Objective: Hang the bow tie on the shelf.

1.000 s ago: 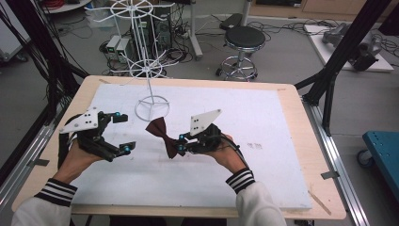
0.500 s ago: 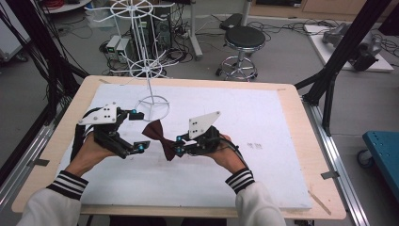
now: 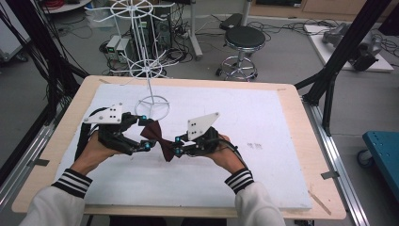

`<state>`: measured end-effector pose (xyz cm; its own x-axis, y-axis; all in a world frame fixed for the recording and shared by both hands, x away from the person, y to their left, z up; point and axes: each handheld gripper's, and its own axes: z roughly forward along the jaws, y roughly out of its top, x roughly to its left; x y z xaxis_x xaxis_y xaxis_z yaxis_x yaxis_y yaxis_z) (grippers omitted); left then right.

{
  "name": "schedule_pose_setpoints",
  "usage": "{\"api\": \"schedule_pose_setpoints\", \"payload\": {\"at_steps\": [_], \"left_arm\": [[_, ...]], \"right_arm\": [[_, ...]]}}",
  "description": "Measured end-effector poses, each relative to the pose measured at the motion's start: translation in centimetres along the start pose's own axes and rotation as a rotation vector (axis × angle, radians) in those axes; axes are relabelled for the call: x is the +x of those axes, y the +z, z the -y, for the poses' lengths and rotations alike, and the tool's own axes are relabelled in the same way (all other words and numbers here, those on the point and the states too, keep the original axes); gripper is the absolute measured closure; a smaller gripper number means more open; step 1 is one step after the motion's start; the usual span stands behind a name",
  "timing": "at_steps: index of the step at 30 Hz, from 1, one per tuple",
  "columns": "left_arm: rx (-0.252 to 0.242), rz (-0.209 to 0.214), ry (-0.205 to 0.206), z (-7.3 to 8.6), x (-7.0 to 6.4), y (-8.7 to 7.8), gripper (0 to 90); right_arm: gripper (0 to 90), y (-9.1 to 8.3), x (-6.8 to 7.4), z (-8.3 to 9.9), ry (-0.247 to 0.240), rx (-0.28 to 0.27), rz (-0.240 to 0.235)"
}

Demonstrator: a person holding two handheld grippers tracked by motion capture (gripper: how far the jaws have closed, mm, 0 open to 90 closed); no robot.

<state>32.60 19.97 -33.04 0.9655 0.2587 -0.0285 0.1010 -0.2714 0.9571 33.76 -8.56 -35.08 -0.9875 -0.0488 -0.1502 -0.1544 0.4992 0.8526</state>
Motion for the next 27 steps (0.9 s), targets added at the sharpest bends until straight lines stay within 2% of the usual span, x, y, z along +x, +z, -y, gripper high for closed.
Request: {"api": "schedule_pose_setpoints", "payload": {"at_steps": [1, 2, 3, 4, 5, 6, 8, 11, 14, 20, 22, 23, 24, 25, 26, 27], "left_arm": [[0.005, 0.000, 0.001, 0.02, -0.01, -0.01, 32.7], [0.011, 0.008, 0.006, 0.03, -0.02, -0.04, 38.2], [-0.002, 0.024, 0.011, 0.04, -0.13, 0.02, 46.4], [-0.002, 0.024, 0.011, 0.04, -0.13, 0.02, 51.0], [-0.010, 0.032, 0.015, 0.03, -0.13, -0.03, 51.0], [-0.024, 0.033, 0.008, 0.01, -0.19, -0.04, 57.5], [-0.033, 0.066, -0.002, 0.02, -0.13, -0.09, 69.3], [-0.016, 0.084, -0.003, 0.05, -0.21, -0.08, 79.5], [-0.002, 0.073, -0.006, -0.01, -0.36, -0.13, 82.8], [0.001, 0.054, -0.010, -0.08, -0.49, -0.24, 83.4], [0.004, 0.029, -0.012, -0.14, -0.50, -0.34, 83.6], [0.004, 0.029, -0.012, -0.14, -0.50, -0.34, 83.6], [0.001, 0.005, -0.020, -0.14, -0.42, -0.46, 83.6], [0.001, -0.003, -0.022, -0.16, -0.33, -0.61, 83.7], [0.001, -0.003, -0.022, -0.16, -0.33, -0.61, 83.6], [-0.006, -0.013, -0.026, -0.18, -0.28, -0.72, 83.6]], "right_arm": [[83.7, 0.00, 0.00, 0.00, 0.000, 0.000, 0.000], [83.7, 0.00, -0.02, 0.01, -0.001, -0.001, -0.002], [83.7, 0.04, -0.04, 0.01, -0.001, -0.003, 0.002], [83.7, 0.04, -0.04, 0.01, -0.001, -0.003, 0.002], [83.7, 0.06, -0.05, 0.03, 0.000, -0.003, 0.000], [83.5, 0.08, -0.06, 0.04, -0.001, -0.002, 0.000], [83.4, 0.05, 0.00, 0.10, 0.009, 0.011, -0.003], [83.4, 0.04, -0.09, 0.15, 0.004, 0.015, 0.007], [83.2, 0.19, -0.11, 0.20, 0.006, 0.023, 0.003], [81.7, 0.31, -0.19, 0.22, 0.015, 0.014, 0.004], [68.6, 0.32, -0.25, 0.31, 0.041, -0.005, 0.016], [68.6, 0.32, -0.25, 0.31, 0.041, -0.005, 0.016], [48.3, 0.34, -0.07, 0.36, 0.072, -0.010, 0.056], [36.9, 0.35, 0.08, 0.38, 0.083, -0.010, 0.084], [36.9, 0.35, 0.08, 0.38, 0.083, -0.010, 0.084], [25.4, 0.38, 0.23, 0.41, 0.105, -0.009, 0.106]]}}
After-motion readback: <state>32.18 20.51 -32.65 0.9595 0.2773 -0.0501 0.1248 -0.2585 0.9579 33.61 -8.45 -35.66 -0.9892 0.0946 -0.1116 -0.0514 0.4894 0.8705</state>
